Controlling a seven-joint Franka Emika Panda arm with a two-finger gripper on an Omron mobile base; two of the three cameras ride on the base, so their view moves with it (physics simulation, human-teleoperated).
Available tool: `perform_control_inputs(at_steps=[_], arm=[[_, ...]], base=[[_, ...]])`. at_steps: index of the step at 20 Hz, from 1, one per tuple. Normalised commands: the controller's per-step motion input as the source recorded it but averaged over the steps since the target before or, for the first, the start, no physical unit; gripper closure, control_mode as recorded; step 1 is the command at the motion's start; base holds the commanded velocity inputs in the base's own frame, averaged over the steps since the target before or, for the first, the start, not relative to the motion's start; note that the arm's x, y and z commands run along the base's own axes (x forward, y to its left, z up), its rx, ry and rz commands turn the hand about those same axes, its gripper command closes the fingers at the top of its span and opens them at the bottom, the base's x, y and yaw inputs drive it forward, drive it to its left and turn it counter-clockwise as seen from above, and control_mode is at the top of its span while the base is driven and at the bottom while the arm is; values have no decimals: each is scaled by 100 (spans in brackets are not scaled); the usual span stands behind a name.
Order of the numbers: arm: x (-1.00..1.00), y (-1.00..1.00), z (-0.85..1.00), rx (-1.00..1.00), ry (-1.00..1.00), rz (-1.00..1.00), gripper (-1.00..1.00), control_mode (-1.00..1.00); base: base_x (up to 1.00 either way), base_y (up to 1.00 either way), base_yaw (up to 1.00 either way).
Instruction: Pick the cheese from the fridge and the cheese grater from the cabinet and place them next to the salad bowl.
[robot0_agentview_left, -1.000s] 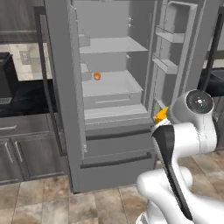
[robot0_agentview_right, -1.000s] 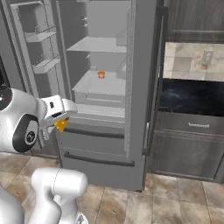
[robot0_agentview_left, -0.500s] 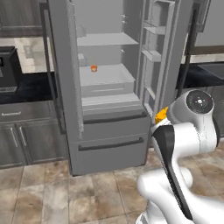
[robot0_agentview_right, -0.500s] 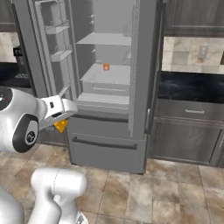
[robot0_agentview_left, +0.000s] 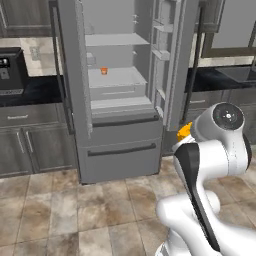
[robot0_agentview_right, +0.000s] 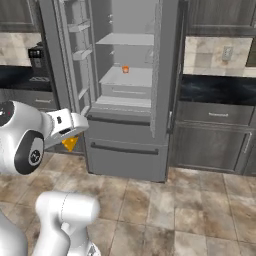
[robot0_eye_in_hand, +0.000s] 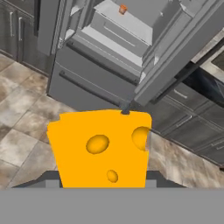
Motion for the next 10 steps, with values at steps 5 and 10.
perform_control_inputs(at_steps=[5,10], arm=[[0,0,0,0,0,0,100,100],[0,0,0,0,0,0,100,100]], base=[[-55,0,-9],[-53,0,-10]])
